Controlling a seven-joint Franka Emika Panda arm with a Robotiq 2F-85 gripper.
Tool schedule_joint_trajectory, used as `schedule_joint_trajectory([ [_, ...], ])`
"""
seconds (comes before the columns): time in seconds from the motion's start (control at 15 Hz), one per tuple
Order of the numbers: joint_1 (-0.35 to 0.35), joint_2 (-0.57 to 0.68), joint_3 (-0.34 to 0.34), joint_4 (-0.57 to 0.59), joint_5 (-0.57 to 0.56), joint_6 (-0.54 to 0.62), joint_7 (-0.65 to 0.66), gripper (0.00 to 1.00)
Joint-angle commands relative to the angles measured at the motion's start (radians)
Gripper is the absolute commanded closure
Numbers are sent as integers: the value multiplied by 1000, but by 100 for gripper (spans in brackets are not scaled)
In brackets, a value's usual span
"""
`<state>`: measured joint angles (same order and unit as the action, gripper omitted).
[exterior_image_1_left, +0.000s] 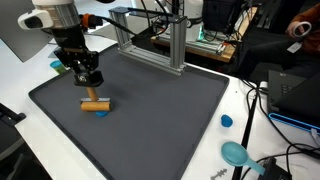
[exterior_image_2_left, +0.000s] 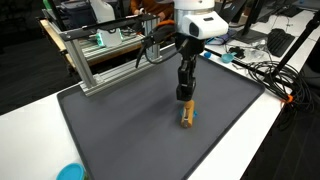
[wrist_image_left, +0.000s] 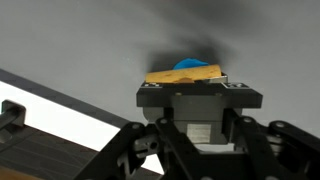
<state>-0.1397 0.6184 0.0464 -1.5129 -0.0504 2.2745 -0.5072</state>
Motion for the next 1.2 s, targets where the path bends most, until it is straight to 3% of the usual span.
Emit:
schedule_joint_trajectory([
  [0.0,-6,39,-17,-42,-27,-67,-10,78],
  [1.13,-31,-14,-4,-107,2,-73,-33,78],
])
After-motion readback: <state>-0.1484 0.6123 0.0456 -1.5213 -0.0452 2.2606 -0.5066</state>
